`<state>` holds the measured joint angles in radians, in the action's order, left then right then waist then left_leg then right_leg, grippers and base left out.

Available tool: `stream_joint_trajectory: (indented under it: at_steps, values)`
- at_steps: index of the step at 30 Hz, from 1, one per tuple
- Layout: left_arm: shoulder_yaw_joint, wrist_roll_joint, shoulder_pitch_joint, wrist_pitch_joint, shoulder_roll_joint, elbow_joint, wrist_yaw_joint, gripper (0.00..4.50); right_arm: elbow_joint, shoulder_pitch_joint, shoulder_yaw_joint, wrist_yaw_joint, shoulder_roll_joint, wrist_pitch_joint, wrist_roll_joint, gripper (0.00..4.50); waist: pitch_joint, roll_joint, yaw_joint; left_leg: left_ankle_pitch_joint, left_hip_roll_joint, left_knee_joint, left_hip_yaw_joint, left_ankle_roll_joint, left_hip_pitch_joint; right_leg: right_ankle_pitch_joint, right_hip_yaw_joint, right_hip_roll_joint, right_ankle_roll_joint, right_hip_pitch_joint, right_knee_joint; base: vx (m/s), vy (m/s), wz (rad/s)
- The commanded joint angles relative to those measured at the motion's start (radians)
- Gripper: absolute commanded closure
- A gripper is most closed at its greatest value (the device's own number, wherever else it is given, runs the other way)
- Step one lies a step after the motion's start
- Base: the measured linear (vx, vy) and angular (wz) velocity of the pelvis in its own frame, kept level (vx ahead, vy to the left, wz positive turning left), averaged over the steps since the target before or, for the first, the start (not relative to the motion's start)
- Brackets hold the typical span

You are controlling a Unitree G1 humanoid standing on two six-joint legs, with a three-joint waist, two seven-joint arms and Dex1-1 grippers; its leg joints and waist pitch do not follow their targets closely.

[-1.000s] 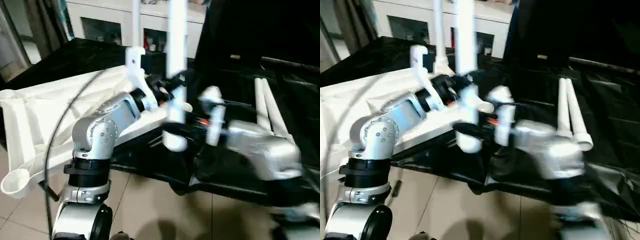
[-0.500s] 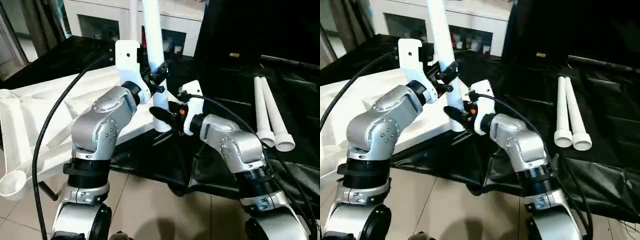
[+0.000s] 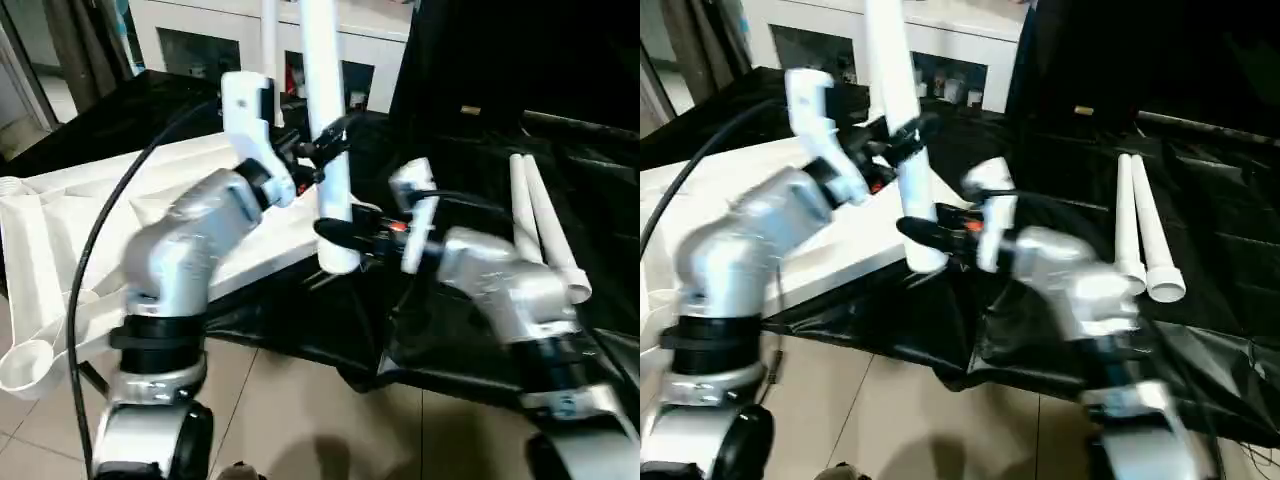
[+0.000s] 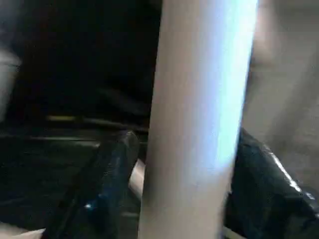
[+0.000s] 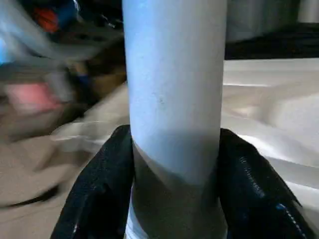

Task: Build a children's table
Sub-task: Rotate table base

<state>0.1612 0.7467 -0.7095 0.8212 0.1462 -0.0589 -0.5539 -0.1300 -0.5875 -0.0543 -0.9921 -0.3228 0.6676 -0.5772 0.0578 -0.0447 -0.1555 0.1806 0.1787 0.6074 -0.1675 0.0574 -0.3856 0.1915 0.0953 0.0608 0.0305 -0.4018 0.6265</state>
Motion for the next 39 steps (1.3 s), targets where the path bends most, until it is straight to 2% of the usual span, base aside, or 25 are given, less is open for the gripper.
stream_joint_trajectory:
  at_steps: [1, 2, 3, 5, 6, 8, 9, 10, 11, 14, 17, 21, 22, 23, 24, 25, 27, 28, 29, 34, 38, 39]
  values:
    - [0.006, 0.056, 0.008, 0.034, 0.012, 0.005, -0.082, 1.25, 0.043, -0.001, 0.025, -0.064, -0.025, 0.031, -0.048, 2.54, -0.070, 0.009, -0.004, 0.109, 0.055, -0.068, 0.018, -0.018, 0.016, 0.104, -0.064, 0.096, 0.168, 0.061, -0.069, 0.000, 0.000, 0.00]
    - [-0.003, 0.063, 0.010, 0.043, 0.027, 0.009, -0.113, 1.25, 0.056, 0.004, 0.019, -0.093, -0.042, 0.041, -0.060, 2.54, -0.070, 0.008, -0.004, 0.120, 0.056, -0.068, 0.018, -0.017, 0.017, 0.118, -0.063, 0.096, 0.164, 0.061, -0.071, 0.000, 0.000, 0.00]
    - [-0.030, 0.068, 0.011, 0.054, 0.055, 0.010, -0.172, 1.25, 0.080, 0.015, -0.001, -0.152, -0.082, 0.066, -0.079, 2.54, -0.068, 0.013, -0.005, 0.134, 0.057, -0.070, 0.019, -0.012, 0.019, 0.144, -0.064, 0.098, 0.160, 0.060, -0.074, 0.000, 0.000, 0.00]
    - [-0.051, 0.081, 0.012, 0.072, 0.078, 0.006, -0.224, 1.25, 0.090, 0.020, -0.010, -0.181, -0.104, 0.083, -0.092, 2.54, -0.069, 0.012, -0.008, 0.140, 0.057, -0.071, 0.019, -0.007, 0.021, 0.168, -0.064, 0.097, 0.150, 0.061, -0.077, 0.000, 0.000, 0.00]
    - [-0.066, 0.092, 0.012, 0.084, 0.092, 0.002, -0.261, 1.53, 0.097, 0.024, -0.016, -0.199, -0.118, 0.097, -0.102, 2.54, -0.069, 0.014, -0.008, 0.141, 0.058, -0.071, 0.020, -0.006, 0.020, 0.170, -0.064, 0.098, 0.150, 0.061, -0.077, 0.000, 0.000, 0.00]
    - [-0.091, 0.088, 0.007, 0.087, 0.108, 0.003, -0.295, 1.60, 0.116, 0.034, -0.033, -0.234, -0.147, 0.124, -0.111, 2.54, -0.070, 0.020, -0.011, 0.149, 0.059, -0.071, 0.021, 0.002, 0.022, 0.177, -0.064, 0.098, 0.153, 0.060, -0.078, 0.000, 0.000, 0.00]
    - [-0.101, 0.086, 0.003, 0.087, 0.110, 0.008, -0.303, 1.65, 0.125, 0.041, -0.045, -0.243, -0.160, 0.131, -0.106, 2.54, -0.070, 0.022, -0.012, 0.151, 0.059, -0.071, 0.021, 0.003, 0.022, 0.177, -0.063, 0.097, 0.152, 0.061, -0.079, 0.000, 0.000, 0.00]
    - [-0.107, 0.084, -0.001, 0.085, 0.109, 0.012, -0.309, 1.79, 0.131, 0.048, -0.055, -0.247, -0.170, 0.135, -0.101, 2.54, -0.070, 0.018, -0.014, 0.152, 0.060, -0.071, 0.021, 0.006, 0.022, 0.175, -0.064, 0.097, 0.150, 0.061, -0.079, 0.000, 0.000, 0.00]
    - [-0.109, 0.084, -0.003, 0.082, 0.108, 0.013, -0.312, 1.95, 0.132, 0.049, -0.058, -0.248, -0.172, 0.137, -0.100, 2.54, -0.071, 0.021, -0.014, 0.153, 0.060, -0.070, 0.021, 0.010, 0.022, 0.170, -0.064, 0.098, 0.154, 0.061, -0.078, 0.000, 0.000, 0.00]
    - [-0.108, 0.087, -0.013, 0.077, 0.102, 0.029, -0.311, 2.13, 0.136, 0.054, -0.058, -0.250, -0.180, 0.145, -0.101, 2.54, -0.073, 0.021, -0.015, 0.154, 0.059, -0.068, 0.021, 0.014, 0.020, 0.170, -0.063, 0.099, 0.160, 0.062, -0.078, 0.000, 0.000, 0.00]
    - [-0.107, 0.082, -0.020, 0.071, 0.100, 0.047, -0.315, 2.49, 0.135, 0.054, -0.056, -0.256, -0.185, 0.146, -0.100, 2.54, -0.074, 0.020, -0.015, 0.146, 0.058, -0.068, 0.021, 0.013, 0.020, 0.166, -0.063, 0.097, 0.158, 0.062, -0.077, 0.000, 0.000, 0.00]
    - [-0.090, 0.083, -0.025, 0.060, 0.088, 0.067, -0.292, 2.60, 0.136, 0.058, -0.069, -0.230, -0.182, 0.101, -0.061, 2.55, -0.075, 0.017, -0.015, 0.132, 0.057, -0.066, 0.021, 0.010, 0.018, 0.136, -0.062, 0.097, 0.167, 0.063, -0.073, 0.000, 0.000, 0.00]
    - [-0.086, 0.079, -0.026, 0.053, 0.085, 0.069, -0.283, 2.61, 0.131, 0.056, -0.071, -0.217, -0.176, 0.094, -0.053, 2.20, -0.076, 0.018, -0.016, 0.129, 0.058, -0.066, 0.021, 0.009, 0.018, 0.132, -0.062, 0.098, 0.168, 0.064, -0.072, 0.000, 0.000, 0.00]
    - [-0.080, 0.071, -0.026, 0.040, 0.080, 0.070, -0.266, 2.61, 0.118, 0.051, -0.065, -0.193, -0.162, 0.094, -0.050, 2.20, -0.075, 0.018, -0.016, 0.133, 0.058, -0.066, 0.021, 0.009, 0.018, 0.138, -0.062, 0.098, 0.169, 0.063, -0.074, 0.000, 0.000, 0.00]
    - [-0.077, 0.064, -0.027, 0.031, 0.076, 0.069, -0.253, 2.62, 0.111, 0.047, -0.061, -0.180, -0.154, 0.095, -0.050, 1.85, -0.075, 0.017, -0.015, 0.132, 0.059, -0.067, 0.021, 0.009, 0.018, 0.140, -0.062, 0.100, 0.170, 0.064, -0.074, 0.000, 0.000, 0.00]
    - [-0.073, 0.045, -0.027, 0.014, 0.068, 0.066, -0.221, 2.62, 0.104, 0.043, -0.055, -0.149, -0.135, 0.088, -0.043, 1.83, -0.075, 0.016, -0.014, 0.135, 0.060, -0.067, 0.022, 0.014, 0.018, 0.139, -0.062, 0.099, 0.170, 0.063, -0.073, 0.000, 0.000, 0.00]
    - [-0.084, -0.006, -0.025, -0.035, 0.058, 0.057, -0.175, 2.62, 0.099, 0.040, -0.066, -0.059, -0.099, 0.019, 0.026, 1.74, -0.074, 0.013, -0.014, 0.131, 0.061, -0.068, 0.023, 0.019, 0.018, 0.148, -0.062, 0.100, 0.159, 0.062, -0.075, 0.000, 0.000, 0.00]
    - [-0.084, -0.023, -0.024, -0.054, 0.048, 0.056, -0.151, 2.62, 0.075, 0.035, -0.075, 0.027, -0.062, -0.046, 0.091, 1.74, -0.074, 0.011, -0.010, 0.128, 0.059, -0.068, 0.022, 0.027, 0.017, 0.158, -0.062, 0.102, 0.149, 0.062, -0.075, 0.000, 0.000, 0.00]
    - [-0.090, -0.039, -0.023, -0.067, 0.047, 0.056, -0.143, 2.62, 0.065, 0.033, -0.078, 0.055, -0.045, -0.072, 0.113, 1.67, -0.075, 0.011, -0.009, 0.125, 0.058, -0.068, 0.021, 0.035, 0.018, 0.165, -0.062, 0.102, 0.147, 0.060, -0.073, 0.000, 0.000, 0.00]
    - [-0.145, -0.187, -0.033, -0.144, 0.030, 0.068, 0.000, 2.62, 0.003, 0.007, -0.081, 0.199, 0.059, -0.101, 0.153, 1.67, -0.075, 0.014, -0.005, 0.133, 0.062, -0.072, 0.022, 0.034, 0.022, 0.146, -0.064, 0.098, 0.135, 0.058, -0.071, 0.000, 0.000, 0.00]
    - [-0.167, -0.237, -0.047, -0.107, 0.024, 0.058, 0.097, 2.62, -0.033, -0.011, -0.083, 0.259, 0.112, -0.118, 0.176, 1.67, -0.076, 0.014, -0.005, 0.127, 0.061, -0.073, 0.022, 0.036, 0.021, 0.109, -0.065, 0.099, 0.139, 0.059, -0.066, 0.000, 0.000, 0.00]
    - [-0.180, -0.257, -0.049, -0.102, 0.026, 0.051, 0.117, 2.62, -0.049, -0.017, -0.084, 0.274, 0.127, -0.124, 0.185, 1.98, -0.075, 0.014, -0.003, 0.126, 0.060, -0.073, 0.021, 0.035, 0.020, 0.109, -0.065, 0.099, 0.140, 0.060, -0.066, 0.000, 0.000, 0.00]
